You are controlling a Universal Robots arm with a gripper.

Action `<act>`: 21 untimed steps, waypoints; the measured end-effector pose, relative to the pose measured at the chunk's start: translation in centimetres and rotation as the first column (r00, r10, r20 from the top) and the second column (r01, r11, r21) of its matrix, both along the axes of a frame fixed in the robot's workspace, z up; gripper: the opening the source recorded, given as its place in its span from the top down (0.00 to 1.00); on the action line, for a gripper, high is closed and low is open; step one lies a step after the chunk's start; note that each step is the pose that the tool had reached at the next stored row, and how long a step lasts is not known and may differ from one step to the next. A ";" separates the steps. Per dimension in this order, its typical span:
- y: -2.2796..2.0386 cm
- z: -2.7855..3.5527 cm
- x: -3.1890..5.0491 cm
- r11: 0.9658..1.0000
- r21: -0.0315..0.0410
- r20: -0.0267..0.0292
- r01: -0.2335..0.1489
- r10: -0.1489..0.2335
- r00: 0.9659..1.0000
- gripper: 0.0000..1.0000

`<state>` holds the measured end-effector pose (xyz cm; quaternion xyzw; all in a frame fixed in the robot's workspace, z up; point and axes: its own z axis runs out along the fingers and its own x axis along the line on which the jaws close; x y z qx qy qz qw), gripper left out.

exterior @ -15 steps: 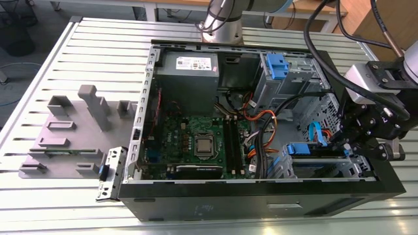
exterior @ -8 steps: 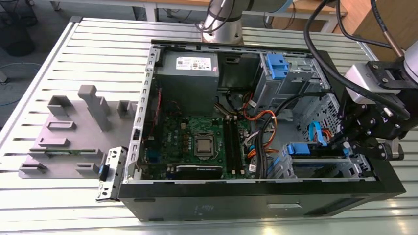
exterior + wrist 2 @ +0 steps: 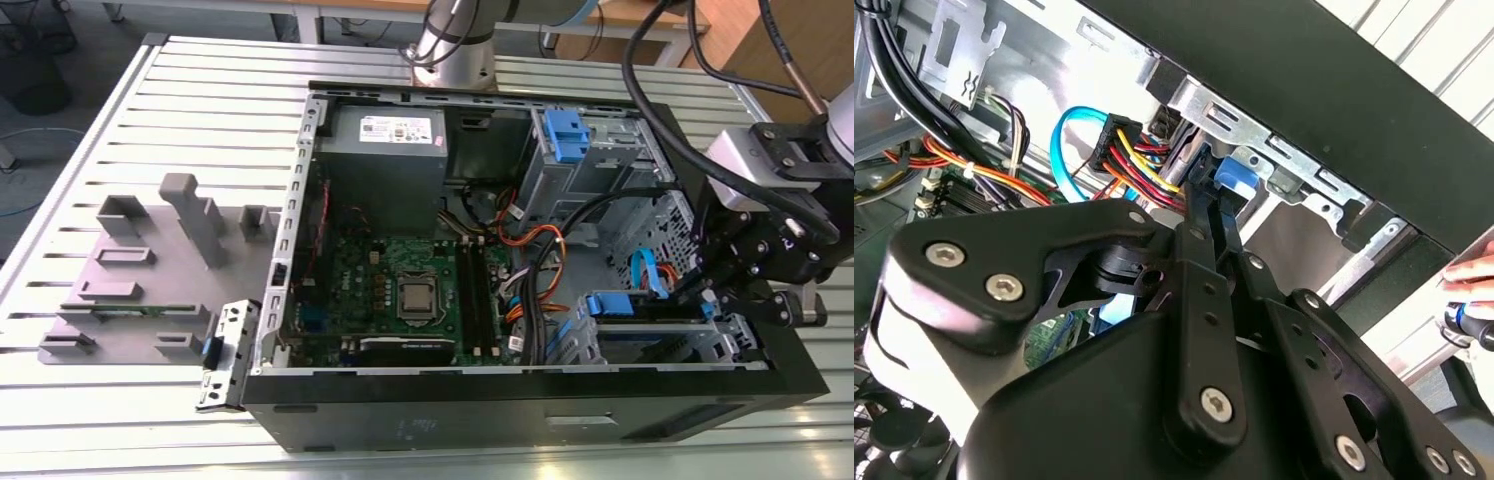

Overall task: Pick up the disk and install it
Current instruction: 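Insert the second disk wire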

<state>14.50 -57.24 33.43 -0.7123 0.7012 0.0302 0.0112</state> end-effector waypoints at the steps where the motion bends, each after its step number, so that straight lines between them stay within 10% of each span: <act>1: 0.00 0.01 0.00 1.000 0.000 0.000 0.000 0.000 1.000 0.83; 21: 0.32 0.00 -0.31 1.000 0.000 0.000 0.000 0.000 1.000 0.83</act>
